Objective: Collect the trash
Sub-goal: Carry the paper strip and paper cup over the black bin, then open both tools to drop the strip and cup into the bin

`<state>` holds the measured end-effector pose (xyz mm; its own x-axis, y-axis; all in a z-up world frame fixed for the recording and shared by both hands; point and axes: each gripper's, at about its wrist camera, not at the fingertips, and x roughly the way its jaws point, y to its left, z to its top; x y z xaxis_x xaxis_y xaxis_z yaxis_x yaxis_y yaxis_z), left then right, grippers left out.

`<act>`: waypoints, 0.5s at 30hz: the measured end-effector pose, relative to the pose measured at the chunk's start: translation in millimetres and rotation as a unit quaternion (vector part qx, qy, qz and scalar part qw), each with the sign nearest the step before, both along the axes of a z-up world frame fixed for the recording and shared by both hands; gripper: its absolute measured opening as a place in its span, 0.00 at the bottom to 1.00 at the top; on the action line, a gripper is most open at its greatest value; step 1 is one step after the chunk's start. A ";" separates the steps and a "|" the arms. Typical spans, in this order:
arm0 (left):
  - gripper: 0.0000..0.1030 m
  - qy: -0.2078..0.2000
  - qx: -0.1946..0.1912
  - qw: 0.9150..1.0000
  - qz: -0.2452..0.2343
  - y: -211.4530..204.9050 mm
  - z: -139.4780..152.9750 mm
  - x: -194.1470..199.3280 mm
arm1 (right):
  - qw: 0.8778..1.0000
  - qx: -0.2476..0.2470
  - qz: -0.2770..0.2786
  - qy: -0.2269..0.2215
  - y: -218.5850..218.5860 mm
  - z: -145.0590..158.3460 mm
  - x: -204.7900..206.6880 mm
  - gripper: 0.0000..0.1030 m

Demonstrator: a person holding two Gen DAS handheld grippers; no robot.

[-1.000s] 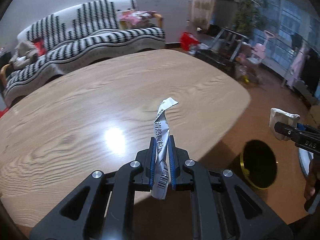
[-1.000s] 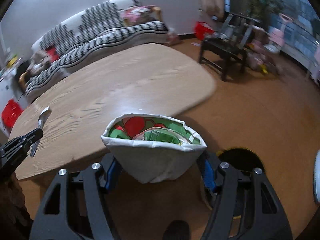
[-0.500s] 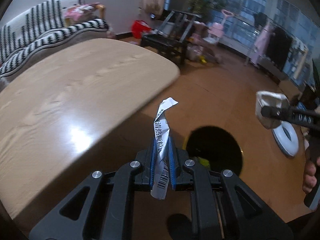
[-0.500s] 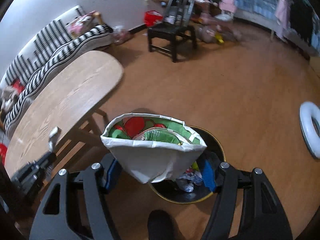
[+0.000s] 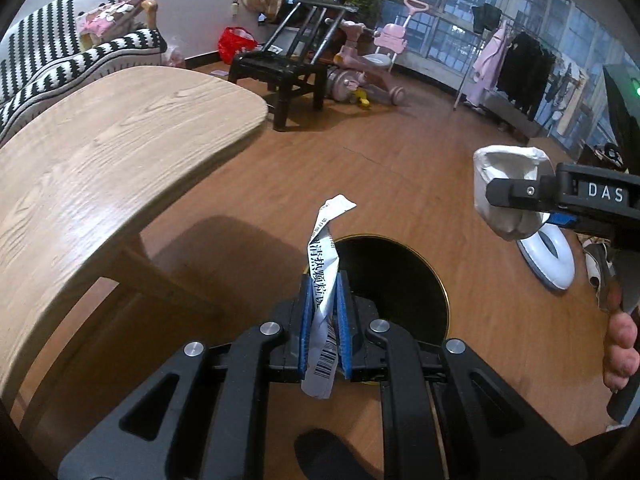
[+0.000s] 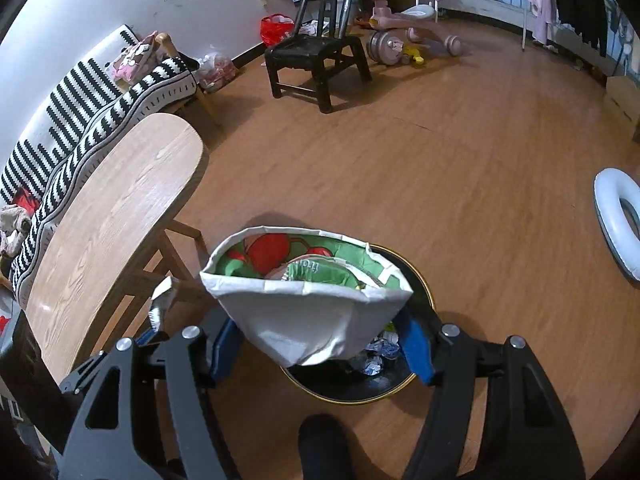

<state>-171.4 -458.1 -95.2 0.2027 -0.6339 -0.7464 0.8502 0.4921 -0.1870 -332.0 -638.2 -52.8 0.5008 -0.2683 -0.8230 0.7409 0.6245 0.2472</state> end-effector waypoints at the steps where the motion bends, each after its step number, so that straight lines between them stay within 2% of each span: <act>1: 0.11 0.002 0.000 1.000 -0.001 -4.3 -1.8 -2.5 | 1.000 0.000 0.000 0.000 -0.2 -0.1 0.2 0.65; 12: 0.11 0.038 -0.003 0.999 -0.014 -39.2 -21.9 -5.2 | 1.000 0.003 -0.026 -0.001 -10.8 -2.0 -0.1 0.69; 15: 0.11 0.060 -0.007 0.998 -0.020 -48.1 -30.1 -6.8 | 0.999 0.005 -0.032 0.000 -13.5 -2.2 -0.5 0.70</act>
<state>-178.2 -506.2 -125.3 0.0864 -0.6497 -0.7553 0.8400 0.4551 -0.2954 -332.6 -651.7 -55.1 0.4831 -0.2919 -0.8255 0.7791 0.5735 0.2531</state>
